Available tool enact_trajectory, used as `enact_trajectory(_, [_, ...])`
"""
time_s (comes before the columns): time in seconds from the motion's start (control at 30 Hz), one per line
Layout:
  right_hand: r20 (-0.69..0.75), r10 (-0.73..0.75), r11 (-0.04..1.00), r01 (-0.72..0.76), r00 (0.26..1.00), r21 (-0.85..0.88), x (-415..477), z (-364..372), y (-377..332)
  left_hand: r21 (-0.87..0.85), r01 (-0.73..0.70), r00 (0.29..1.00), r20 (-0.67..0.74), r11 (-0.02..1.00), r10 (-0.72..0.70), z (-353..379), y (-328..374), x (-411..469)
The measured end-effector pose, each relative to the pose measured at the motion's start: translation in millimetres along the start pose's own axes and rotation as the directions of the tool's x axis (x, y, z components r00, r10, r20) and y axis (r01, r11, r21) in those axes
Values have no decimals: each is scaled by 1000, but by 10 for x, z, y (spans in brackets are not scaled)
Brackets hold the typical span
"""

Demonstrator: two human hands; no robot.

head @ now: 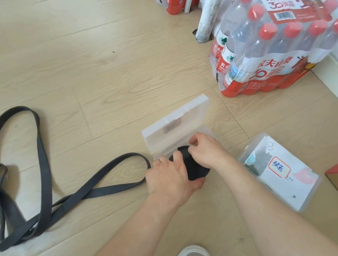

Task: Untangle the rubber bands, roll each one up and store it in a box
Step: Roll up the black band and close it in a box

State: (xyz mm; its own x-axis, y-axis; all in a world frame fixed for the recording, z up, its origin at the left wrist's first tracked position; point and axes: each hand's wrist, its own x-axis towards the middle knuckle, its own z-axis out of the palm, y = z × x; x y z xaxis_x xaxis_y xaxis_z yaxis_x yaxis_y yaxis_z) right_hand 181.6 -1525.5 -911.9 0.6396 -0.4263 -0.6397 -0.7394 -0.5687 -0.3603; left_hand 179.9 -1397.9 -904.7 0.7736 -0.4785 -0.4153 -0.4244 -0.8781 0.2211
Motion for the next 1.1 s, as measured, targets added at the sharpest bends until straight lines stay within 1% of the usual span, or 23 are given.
enact_trajectory(0.07, [31,-20,1000,21,999,-13,22,-1,33,-2,9,1000,1,1000,-9,9,-10,12])
enact_trajectory(0.17, [53,-65,998,64,996,20,55,2,0,-21,49,998,27,999,-48,-5,-2,47])
enact_trajectory(0.23, [-7,-93,991,94,996,92,38,1,7,-31,49,997,66,998,-47,-21,-4,94])
enact_trajectory(0.3, [-120,-111,977,130,987,168,-42,-40,82,-32,20,994,110,999,-16,-43,-32,141])
enact_trajectory(0.33, [-169,-117,974,147,979,174,-107,-75,140,-31,6,992,130,999,-2,-55,-49,158])
enact_trajectory(0.4, [-221,-139,980,166,965,110,-238,-143,265,-28,-1,990,143,1000,5,-77,-72,176])
enact_trajectory(0.5, [-194,-191,969,153,962,-194,-427,-171,356,1,12,995,103,1000,-12,-81,-64,139])
enact_trajectory(0.53, [-162,-192,959,149,968,-241,-462,-155,362,9,13,996,88,1000,-14,-66,-54,122])
enact_trajectory(0.6, [-116,-184,962,155,976,-223,-486,-133,364,16,7,997,77,1000,-8,-38,-21,95])
enact_trajectory(0.67, [-120,-206,964,181,971,-194,-465,-148,386,-8,0,996,92,1000,1,-36,-11,91])
enact_trajectory(0.73, [-119,-217,967,197,969,-162,-441,-186,423,-88,-5,991,132,996,17,-59,-49,112])
enact_trajectory(0.77, [-96,-205,970,189,974,-153,-431,-206,441,-136,-3,989,148,991,23,-67,-79,117])
enact_trajectory(0.83, [-57,-195,961,179,979,-209,-411,-215,457,-164,-23,991,129,986,45,-66,-135,108])
enact_trajectory(0.9, [-74,-211,941,183,975,-285,-384,-179,474,-94,-78,993,80,993,86,-48,-159,54])
enact_trajectory(1.0, [-116,-216,942,175,970,-288,-403,-90,506,50,-170,985,-24,984,172,-54,-189,4])
enact_trajectory(1.07, [-132,-226,943,183,965,-277,-442,-14,527,133,-259,958,-87,957,272,-98,-224,19])
enact_trajectory(1.1, [-148,-230,944,184,962,-274,-462,14,533,152,-320,937,-94,935,336,-115,-233,35])
